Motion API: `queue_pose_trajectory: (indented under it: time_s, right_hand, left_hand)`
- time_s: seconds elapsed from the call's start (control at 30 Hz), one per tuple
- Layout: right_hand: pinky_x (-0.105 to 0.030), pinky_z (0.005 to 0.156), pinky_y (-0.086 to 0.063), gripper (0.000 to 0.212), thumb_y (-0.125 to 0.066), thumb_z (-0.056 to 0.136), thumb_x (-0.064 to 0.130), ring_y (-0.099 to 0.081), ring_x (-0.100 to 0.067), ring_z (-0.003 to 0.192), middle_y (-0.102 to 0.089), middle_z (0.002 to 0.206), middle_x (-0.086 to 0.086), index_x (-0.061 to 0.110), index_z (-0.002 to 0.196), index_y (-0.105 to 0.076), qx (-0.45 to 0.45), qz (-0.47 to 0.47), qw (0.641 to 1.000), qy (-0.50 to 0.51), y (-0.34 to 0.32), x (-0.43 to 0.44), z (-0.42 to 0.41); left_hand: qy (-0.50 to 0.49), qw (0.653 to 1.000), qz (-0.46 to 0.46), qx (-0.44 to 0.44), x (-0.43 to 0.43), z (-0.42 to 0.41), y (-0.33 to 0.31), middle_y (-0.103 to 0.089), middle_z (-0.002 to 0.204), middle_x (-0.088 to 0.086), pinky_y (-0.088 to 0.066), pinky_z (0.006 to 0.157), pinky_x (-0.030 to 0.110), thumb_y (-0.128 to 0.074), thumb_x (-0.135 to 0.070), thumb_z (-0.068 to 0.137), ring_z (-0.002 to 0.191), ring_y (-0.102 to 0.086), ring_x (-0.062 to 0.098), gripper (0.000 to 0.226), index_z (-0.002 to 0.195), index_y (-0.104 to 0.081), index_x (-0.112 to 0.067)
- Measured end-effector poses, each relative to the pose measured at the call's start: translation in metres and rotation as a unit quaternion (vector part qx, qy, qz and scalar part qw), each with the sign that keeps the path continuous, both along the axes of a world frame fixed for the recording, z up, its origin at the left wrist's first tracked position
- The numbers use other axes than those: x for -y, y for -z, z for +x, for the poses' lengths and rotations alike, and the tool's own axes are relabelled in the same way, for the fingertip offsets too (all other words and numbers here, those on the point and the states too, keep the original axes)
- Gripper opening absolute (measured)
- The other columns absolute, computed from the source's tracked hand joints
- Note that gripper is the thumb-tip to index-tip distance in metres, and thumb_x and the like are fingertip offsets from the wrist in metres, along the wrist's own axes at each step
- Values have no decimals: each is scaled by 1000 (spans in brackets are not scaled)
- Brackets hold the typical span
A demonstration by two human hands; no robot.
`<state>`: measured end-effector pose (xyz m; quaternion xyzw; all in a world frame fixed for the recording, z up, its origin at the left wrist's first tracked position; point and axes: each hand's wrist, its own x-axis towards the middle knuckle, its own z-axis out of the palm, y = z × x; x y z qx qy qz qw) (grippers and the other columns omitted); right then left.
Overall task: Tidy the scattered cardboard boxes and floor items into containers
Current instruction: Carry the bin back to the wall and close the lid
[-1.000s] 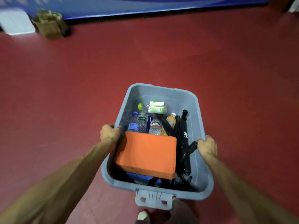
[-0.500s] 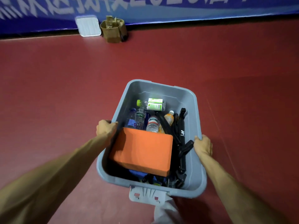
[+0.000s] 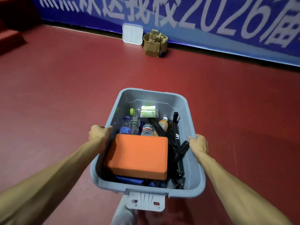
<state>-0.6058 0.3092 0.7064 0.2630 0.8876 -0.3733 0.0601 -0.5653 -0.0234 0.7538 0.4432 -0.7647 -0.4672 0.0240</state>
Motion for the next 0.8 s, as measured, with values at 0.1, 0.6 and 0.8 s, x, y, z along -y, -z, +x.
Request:
queue_pose_trajectory:
  time_s: [0.1, 0.6, 0.8]
  right_hand:
    - [-34, 79, -49, 28, -53, 89, 25, -65, -35, 95, -70, 104, -16, 8, 108, -67, -3, 8, 1000, -19, -4, 35, -82]
    - [-38, 82, -48, 32, -51, 92, 27, -63, -38, 102, -68, 110, -19, 5, 111, -66, -31, -4, 999, -42, -12, 159, -482]
    - [-38, 81, -48, 33, -49, 92, 27, -63, -38, 101, -68, 111, -19, 5, 112, -65, 5, -31, 998, -49, 22, 197, -665]
  left_hand:
    - [-13, 1000, 4, -10, 36, -71, 5, -68, 83, 18, -48, 67, 32, -64, -22, 73, 80, -66, 34, 27, 87, -73, -2]
    - [-44, 998, -29, -28, 158, -453, -13, -71, 84, 20, -50, 66, 34, -64, -23, 73, 80, -67, 36, 26, 87, -75, -3]
    - [-49, 999, -9, -12, 196, -632, 6, -70, 101, 20, -46, 74, 31, -67, -26, 80, 96, -66, 33, 30, 98, -73, -3]
